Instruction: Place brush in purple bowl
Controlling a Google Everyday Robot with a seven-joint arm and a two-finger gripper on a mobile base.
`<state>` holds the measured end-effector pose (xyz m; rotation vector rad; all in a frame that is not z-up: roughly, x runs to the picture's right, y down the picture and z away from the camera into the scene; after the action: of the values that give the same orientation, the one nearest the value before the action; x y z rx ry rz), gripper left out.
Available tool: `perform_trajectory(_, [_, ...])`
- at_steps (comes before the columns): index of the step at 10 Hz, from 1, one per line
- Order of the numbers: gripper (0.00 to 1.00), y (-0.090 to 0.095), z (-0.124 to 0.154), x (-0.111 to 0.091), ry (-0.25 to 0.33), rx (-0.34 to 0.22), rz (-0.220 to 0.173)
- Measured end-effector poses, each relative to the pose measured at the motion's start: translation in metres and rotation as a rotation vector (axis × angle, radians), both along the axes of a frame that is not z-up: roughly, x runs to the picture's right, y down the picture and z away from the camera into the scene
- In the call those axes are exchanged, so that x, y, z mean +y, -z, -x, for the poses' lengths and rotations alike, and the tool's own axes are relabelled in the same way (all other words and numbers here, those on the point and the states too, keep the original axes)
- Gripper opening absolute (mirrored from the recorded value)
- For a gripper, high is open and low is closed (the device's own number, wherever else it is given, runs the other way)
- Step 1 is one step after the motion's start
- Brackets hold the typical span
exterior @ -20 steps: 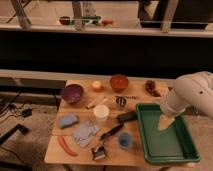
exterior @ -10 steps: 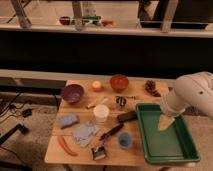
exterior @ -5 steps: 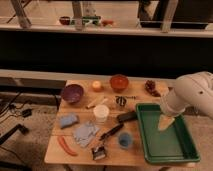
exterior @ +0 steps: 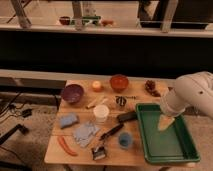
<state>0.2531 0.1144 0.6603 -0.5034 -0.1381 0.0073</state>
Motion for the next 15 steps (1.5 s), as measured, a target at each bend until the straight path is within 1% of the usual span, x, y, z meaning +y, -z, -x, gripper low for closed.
perform_trajectory(2, [0.8, 0.001, 0.001, 0.001, 0.005, -0.007, -0.002])
perform_trajectory(4, [0.8, 0.005, 0.014, 0.005, 0.038, -0.037, -0.007])
perform_trajectory(6, [0.8, 0.01, 0.048, 0.011, 0.095, -0.098, -0.01])
perform_trajectory(7, [0.8, 0.015, 0.073, 0.014, 0.13, -0.145, -0.012])
perform_trajectory(9, [0.8, 0.024, 0.109, 0.02, 0.18, -0.211, -0.013])
perform_trajectory(11, [0.8, 0.03, 0.155, 0.027, 0.237, -0.292, -0.005])
perform_trajectory(13, [0.8, 0.04, 0.188, 0.041, 0.265, -0.374, 0.02])
perform_trajectory(15, [0.8, 0.052, 0.203, 0.058, 0.273, -0.438, 0.045])
